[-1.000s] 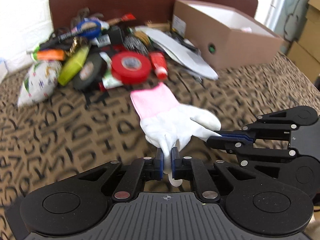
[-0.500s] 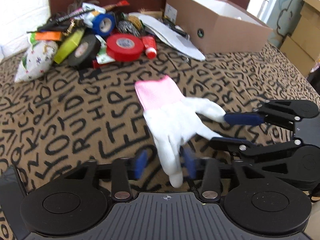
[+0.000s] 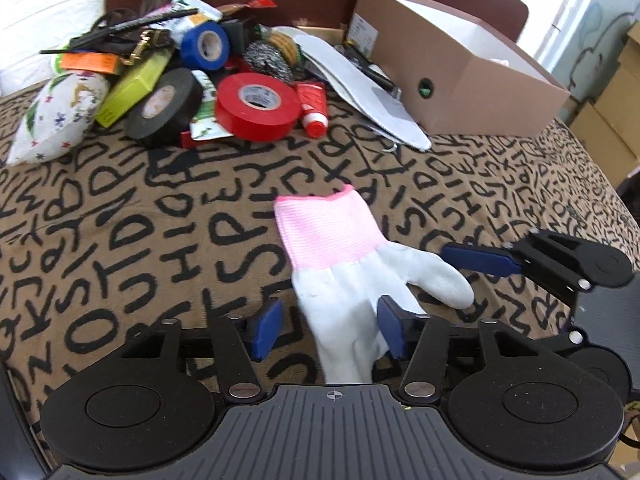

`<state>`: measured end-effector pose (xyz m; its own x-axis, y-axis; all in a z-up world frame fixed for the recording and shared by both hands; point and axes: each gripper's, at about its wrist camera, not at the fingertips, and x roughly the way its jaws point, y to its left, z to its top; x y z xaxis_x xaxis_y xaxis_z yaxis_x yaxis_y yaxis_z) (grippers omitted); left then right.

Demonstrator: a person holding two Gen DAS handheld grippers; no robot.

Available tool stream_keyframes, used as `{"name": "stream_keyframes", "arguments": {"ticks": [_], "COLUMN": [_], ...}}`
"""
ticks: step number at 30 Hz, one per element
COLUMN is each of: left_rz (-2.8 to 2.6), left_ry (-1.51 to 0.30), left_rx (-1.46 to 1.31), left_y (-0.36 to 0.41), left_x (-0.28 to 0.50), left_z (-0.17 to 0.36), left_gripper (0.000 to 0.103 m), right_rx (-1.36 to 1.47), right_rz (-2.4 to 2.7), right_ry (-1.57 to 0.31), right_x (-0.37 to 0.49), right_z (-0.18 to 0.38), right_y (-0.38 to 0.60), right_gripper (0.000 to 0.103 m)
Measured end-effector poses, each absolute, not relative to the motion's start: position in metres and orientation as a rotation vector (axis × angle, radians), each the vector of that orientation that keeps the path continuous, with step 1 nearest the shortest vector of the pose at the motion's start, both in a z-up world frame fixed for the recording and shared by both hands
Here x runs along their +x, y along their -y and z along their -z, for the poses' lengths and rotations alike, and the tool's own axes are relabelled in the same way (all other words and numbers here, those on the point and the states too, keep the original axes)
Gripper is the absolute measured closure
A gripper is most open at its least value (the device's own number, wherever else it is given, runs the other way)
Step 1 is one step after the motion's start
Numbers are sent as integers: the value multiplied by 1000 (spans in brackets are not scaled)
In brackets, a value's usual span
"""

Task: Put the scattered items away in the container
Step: 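Lift the white glove with the left gripper out of the pile, then carry the glove with the left gripper over the brown box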

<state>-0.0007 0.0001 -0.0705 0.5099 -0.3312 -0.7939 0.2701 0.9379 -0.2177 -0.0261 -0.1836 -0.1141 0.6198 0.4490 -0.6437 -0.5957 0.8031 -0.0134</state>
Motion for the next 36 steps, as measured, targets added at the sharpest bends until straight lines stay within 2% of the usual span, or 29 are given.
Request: {"name": "stream_keyframes", "arguments": {"ticks": [1,3,5,7,9,10,12,13,14,15,16,18,21,22,36], "left_rz": [369,367,371,371,369,372,369,373,374,372,370,372,374,382,519], "left_ry": [-975,-976,-975,-978,-982,-985,-979,-979,-978,-977,-976,-980,-973,-975,-804], "left_rx": [-60,-39,-32,-36,-47,-43,-24,-13,-6,-2,2,1,44,41,10], "left_y": [2,4,5,4,3,4,6,8,9,10,11,14,24,25,85], "left_x": [0,1,1,3,6,7,8,8,8,9,10,12,15,18,57], "left_z": [71,72,72,72,73,74,73,73,73,73,74,75,73,71,-3], "left_gripper": [53,57,58,52,51,56,76,76,76,76,60,58,90,93,94], "right_rx": [-230,-221,-219,-212,-207,-206,-203,-201,-204,-213,-221,-210,-188,-182,-78], "right_rz": [-613,-626,-633,-633,-630,-628,-637,-645,-647,-648,-651,-656,-650,-643,-518], "right_ry": [-676,-684,-686,-686,-692,-695,-693,-692,-690,-688,-684,-687,-693,-689,-491], "right_x": [-25,-23,-22,-20,-18,-17,-17,-17,-17,-17,-17,-14,-9,-8,24], "right_z": [115,115,116,115,117,118,118,118,118,119,119,120,118,116,50], "right_y": [183,182,181,180,180,179,178,177,175,173,172,171,174,175,248], "right_gripper": [41,45,53,54,54,55,69,84,89,90,91,92,93,94,94]}}
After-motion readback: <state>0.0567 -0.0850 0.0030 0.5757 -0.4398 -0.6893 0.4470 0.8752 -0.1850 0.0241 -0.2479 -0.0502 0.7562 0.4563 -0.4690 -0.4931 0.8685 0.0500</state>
